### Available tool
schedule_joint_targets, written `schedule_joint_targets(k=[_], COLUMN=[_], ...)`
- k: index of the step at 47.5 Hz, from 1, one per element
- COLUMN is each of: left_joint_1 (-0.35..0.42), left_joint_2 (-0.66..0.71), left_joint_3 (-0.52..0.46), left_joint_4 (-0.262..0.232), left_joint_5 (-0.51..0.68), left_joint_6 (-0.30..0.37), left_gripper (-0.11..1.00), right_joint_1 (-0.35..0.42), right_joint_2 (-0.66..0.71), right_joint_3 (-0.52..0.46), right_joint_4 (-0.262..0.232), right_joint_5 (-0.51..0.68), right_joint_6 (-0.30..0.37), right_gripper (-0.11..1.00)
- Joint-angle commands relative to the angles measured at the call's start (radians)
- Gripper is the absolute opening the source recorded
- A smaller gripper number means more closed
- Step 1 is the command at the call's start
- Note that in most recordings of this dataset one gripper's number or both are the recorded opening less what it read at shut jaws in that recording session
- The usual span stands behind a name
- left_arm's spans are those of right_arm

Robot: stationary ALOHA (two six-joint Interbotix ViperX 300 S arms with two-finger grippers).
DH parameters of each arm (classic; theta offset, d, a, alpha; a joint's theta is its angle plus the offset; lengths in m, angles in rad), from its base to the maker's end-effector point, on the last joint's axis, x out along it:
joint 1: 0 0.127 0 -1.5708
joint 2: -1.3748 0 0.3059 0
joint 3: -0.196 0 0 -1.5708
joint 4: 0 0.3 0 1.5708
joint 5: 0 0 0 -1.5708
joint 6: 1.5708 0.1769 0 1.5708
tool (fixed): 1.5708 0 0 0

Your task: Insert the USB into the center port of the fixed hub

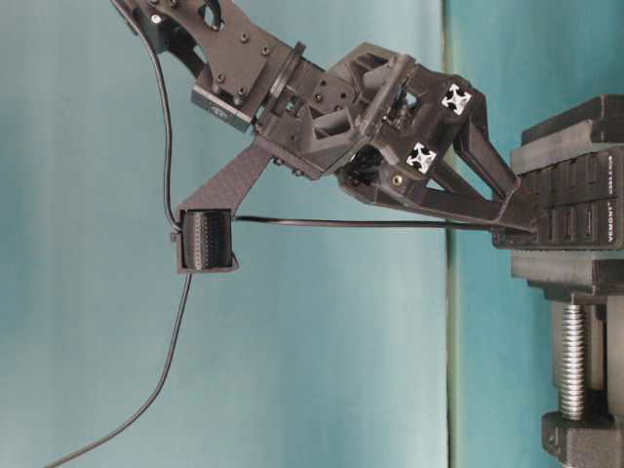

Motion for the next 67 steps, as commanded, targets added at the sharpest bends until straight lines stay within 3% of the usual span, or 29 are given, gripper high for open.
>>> schedule_joint_targets(k=[1, 43, 67], left_joint_1=[-0.002, -0.002, -0.002], left_joint_2=[0.003, 0.0, 0.0], left_joint_3=[-0.025, -0.025, -0.025], left_joint_4=[0.002, 0.002, 0.003], left_joint_5=[-0.006, -0.006, -0.006], left_joint_6=[-0.002, -0.003, -0.003], left_gripper=[0.0, 0.0, 0.0], right_joint_1=[0.002, 0.008, 0.012], right_joint_2=[-0.043, -0.267, -0.394], right_joint_3=[-0.021, 0.127, 0.284], right_joint_4=[0.0, 0.0, 0.005], right_joint_5=[-0.008, -0.034, -0.189], right_joint_6=[0.006, 0.009, 0.041], right_gripper=[0.8, 0.8, 0.8])
